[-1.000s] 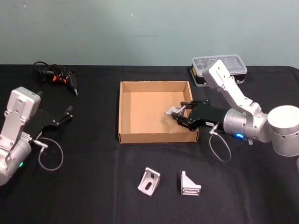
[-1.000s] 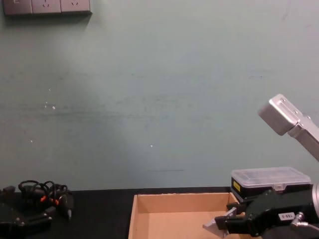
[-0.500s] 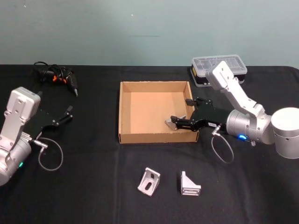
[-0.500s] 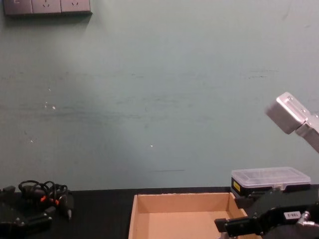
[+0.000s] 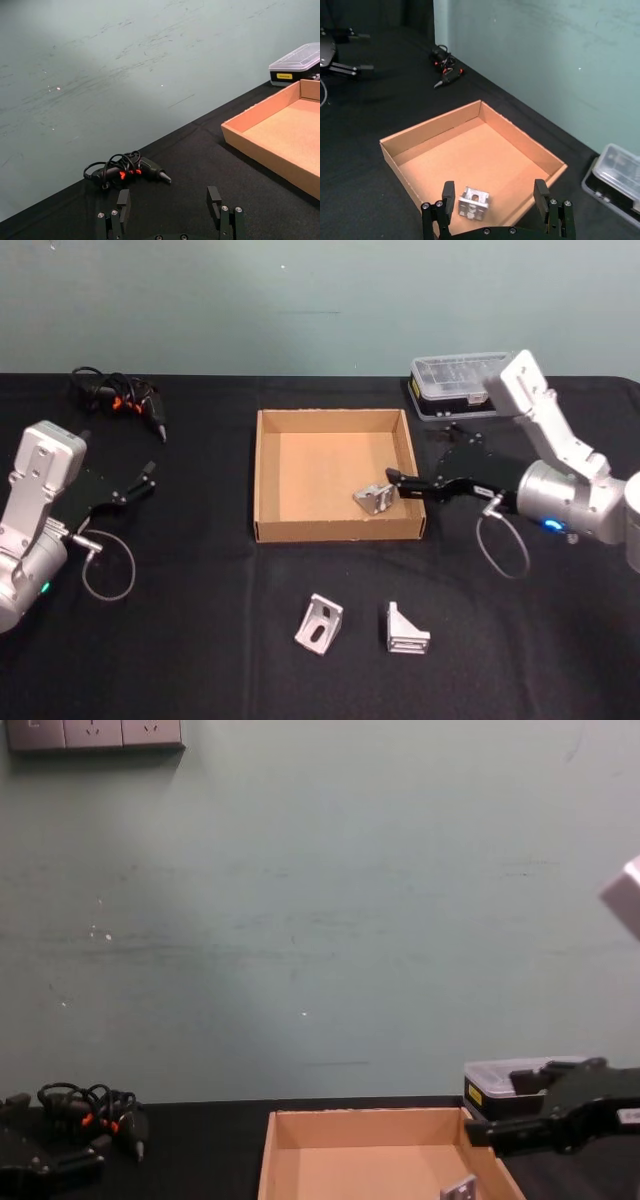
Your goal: Use one hand to pick up the angle iron from the table and place it into the box.
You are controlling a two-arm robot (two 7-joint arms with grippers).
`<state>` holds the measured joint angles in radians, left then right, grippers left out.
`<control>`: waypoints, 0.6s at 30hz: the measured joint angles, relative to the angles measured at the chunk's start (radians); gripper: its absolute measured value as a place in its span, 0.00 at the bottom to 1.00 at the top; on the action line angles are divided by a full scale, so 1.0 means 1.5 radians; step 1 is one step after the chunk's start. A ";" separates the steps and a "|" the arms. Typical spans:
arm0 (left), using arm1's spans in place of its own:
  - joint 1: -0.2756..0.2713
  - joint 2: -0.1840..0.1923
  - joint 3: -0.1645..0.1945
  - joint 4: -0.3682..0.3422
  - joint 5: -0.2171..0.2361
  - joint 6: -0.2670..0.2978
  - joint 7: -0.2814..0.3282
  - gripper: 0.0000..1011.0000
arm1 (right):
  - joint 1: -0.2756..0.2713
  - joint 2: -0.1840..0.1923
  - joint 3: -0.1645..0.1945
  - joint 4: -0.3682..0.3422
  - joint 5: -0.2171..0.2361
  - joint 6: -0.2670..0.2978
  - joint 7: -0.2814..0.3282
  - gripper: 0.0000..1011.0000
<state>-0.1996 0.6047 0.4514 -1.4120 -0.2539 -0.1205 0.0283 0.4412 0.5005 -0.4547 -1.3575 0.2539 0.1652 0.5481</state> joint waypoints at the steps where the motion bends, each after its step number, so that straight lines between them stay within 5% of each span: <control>1: 0.000 0.000 0.000 0.000 0.000 0.000 0.000 0.99 | -0.010 0.010 0.007 -0.016 0.004 0.000 0.000 0.99; 7: 0.000 0.000 0.000 0.000 0.000 0.000 0.000 0.99 | -0.050 0.049 0.033 -0.076 0.020 0.001 -0.004 0.99; 18: 0.000 0.000 0.000 0.000 0.000 0.000 0.000 0.99 | -0.143 0.159 0.074 -0.194 0.060 0.012 0.029 0.99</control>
<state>-0.1995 0.6047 0.4514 -1.4119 -0.2539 -0.1205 0.0283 0.2262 0.7394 -0.3434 -1.6487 0.3444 0.1830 0.5912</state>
